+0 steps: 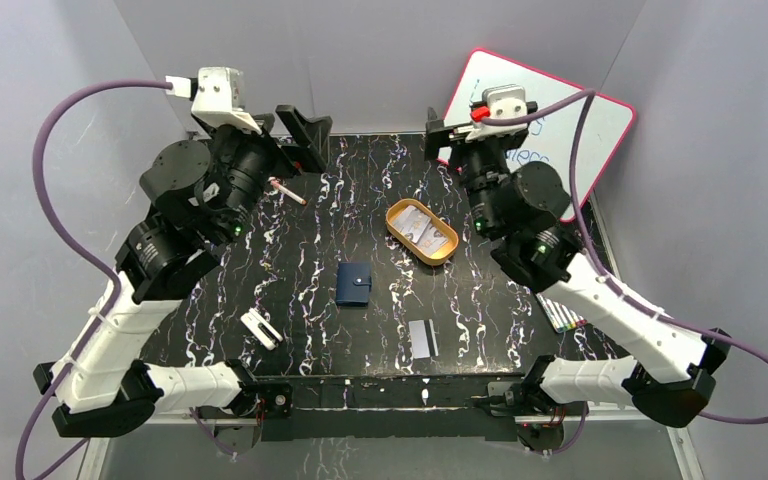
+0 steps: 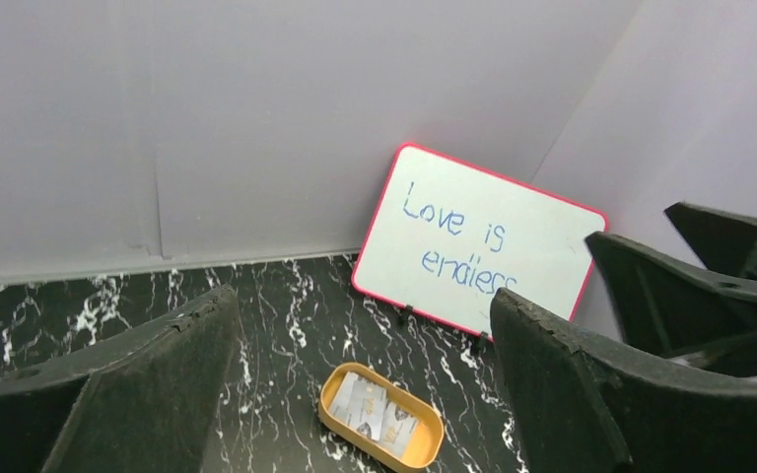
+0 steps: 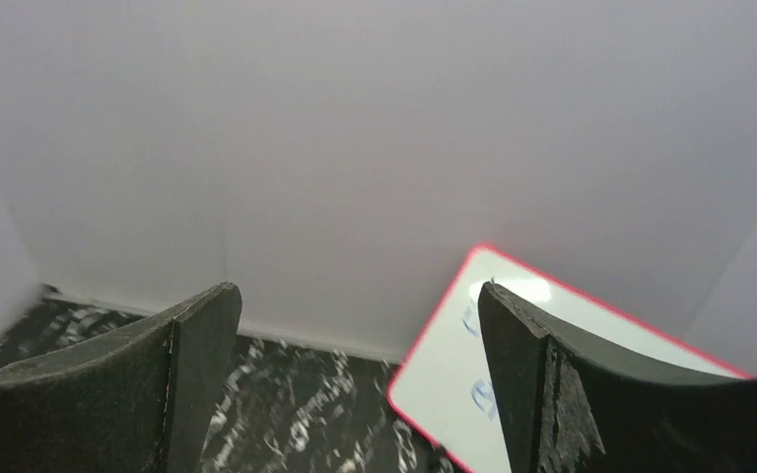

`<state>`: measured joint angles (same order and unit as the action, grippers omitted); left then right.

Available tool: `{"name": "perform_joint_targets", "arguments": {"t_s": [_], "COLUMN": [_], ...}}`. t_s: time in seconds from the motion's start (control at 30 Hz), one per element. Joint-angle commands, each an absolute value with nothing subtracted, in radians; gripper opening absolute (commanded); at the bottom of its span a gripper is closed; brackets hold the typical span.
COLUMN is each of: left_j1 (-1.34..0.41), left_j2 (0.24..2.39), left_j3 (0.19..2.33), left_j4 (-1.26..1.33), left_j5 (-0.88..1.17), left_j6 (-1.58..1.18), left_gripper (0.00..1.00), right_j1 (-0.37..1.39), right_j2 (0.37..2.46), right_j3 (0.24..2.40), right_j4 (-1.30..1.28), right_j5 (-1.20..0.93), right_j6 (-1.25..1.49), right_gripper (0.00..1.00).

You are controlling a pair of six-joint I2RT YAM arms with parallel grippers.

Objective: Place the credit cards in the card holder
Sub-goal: Reset both arms

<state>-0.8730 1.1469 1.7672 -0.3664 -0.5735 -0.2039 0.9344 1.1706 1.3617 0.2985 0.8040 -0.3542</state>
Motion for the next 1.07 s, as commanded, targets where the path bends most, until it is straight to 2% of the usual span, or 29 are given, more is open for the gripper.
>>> {"name": "perform_joint_targets", "arguments": {"t_s": [0.0,0.1,0.2,0.33,0.43,0.57,0.8,1.03], "left_j1": [-0.873,-0.873,-0.873,-0.873,-0.873,-0.873,-0.873,-0.873], "left_j2": [1.122,1.129,1.131,1.109,1.099,1.097,1.051,1.024], "left_j3": [1.845,1.832,1.784,1.674,1.629,1.608,1.618,1.612], "left_j4": [-0.325,-0.320,-0.318,-0.269,-0.243,-0.244,-0.274,-0.274], "left_j5": [-0.528,-0.597,-0.661,-0.689,-0.682,-0.711,-0.687,-0.702], "left_j6": [-0.088,-0.052,-0.030,-0.033,-0.044,-0.068,-0.107,-0.139], "left_gripper": [0.95,0.95,0.95,0.95,0.95,0.95,0.95,0.95], "right_j1": [0.988,0.988,0.988,0.992,1.008,1.008,1.008,1.008], "right_j2": [1.081,1.057,1.047,1.126,1.172,1.256,1.119,1.066], "right_j3": [1.548,1.604,1.662,1.793,1.829,1.962,1.654,1.534], "right_j4": [0.292,0.132,0.042,-0.096,-0.088,-0.228,0.038,0.143], "right_j5": [0.576,0.376,0.330,0.441,0.577,0.600,0.524,0.556], "right_j6": [-0.397,-0.308,-0.214,-0.200,-0.236,-0.151,-0.212,-0.252], "right_gripper": [0.99,0.99,0.99,0.99,0.99,0.99,0.99,0.99]}}
